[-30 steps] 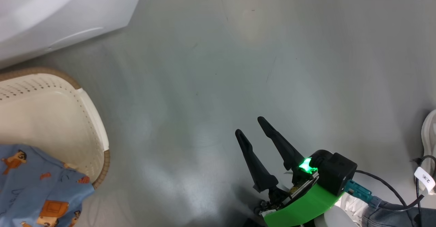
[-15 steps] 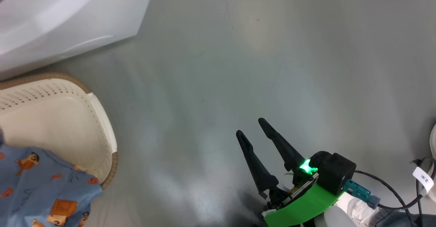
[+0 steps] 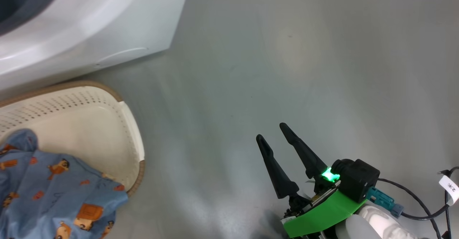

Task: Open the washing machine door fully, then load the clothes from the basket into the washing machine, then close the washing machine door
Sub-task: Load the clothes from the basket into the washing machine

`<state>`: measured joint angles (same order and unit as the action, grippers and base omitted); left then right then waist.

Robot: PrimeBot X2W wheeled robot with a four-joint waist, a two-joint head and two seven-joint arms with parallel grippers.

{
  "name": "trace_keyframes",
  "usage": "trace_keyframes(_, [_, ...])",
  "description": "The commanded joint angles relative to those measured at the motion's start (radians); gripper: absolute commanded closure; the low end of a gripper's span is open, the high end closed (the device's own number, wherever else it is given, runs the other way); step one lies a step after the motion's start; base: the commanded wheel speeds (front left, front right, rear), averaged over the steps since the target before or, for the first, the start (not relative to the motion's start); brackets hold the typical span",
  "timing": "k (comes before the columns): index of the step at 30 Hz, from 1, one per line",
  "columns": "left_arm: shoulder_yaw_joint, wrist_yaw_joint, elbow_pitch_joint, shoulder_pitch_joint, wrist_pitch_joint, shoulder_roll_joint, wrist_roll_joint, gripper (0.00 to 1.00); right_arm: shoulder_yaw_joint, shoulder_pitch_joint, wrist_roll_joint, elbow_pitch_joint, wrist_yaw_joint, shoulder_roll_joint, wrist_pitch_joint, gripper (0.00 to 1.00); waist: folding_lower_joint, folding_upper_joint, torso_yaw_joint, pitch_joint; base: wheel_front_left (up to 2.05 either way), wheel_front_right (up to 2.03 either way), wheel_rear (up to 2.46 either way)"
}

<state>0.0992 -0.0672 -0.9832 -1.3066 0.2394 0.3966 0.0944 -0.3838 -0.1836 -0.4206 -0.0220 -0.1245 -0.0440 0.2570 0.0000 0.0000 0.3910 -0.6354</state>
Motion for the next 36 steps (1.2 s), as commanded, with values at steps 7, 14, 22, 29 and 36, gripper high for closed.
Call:
trace_keyframes(7, [0.007,0.003,0.045,0.099,0.018,-0.017,0.031,0.0,0.002,0.012,0.02,0.009,-0.006,-0.006,0.005,0.0,0.0,0.0,-0.074,0.069,0.0,0.0,0.0])
trace_keyframes(14, [0.018,0.002,0.107,0.186,0.02,-0.076,0.055,0.0,0.027,0.021,0.038,0.001,-0.006,-0.006,0.005,0.0,0.0,0.0,-0.132,0.094,0.0,0.0,0.0])
trace_keyframes(22, [-0.005,-0.004,0.271,0.366,0.021,-0.138,0.123,0.0,0.082,0.028,0.063,0.002,-0.006,-0.006,0.005,0.0,0.0,0.0,-0.194,0.115,0.0,0.0,0.0])
trace_keyframes(29, [-0.002,-0.023,0.498,0.58,0.007,-0.183,0.159,0.0,0.122,0.028,0.113,0.009,-0.006,-0.006,0.005,0.0,0.0,0.0,-0.249,0.124,0.0,0.0,0.0])
trace_keyframes(36, [-0.005,-0.071,0.736,0.813,-0.018,-0.198,0.172,0.0,0.163,0.029,0.159,0.017,-0.006,-0.006,0.005,0.0,0.0,0.0,-0.294,0.144,0.0,0.0,0.0])
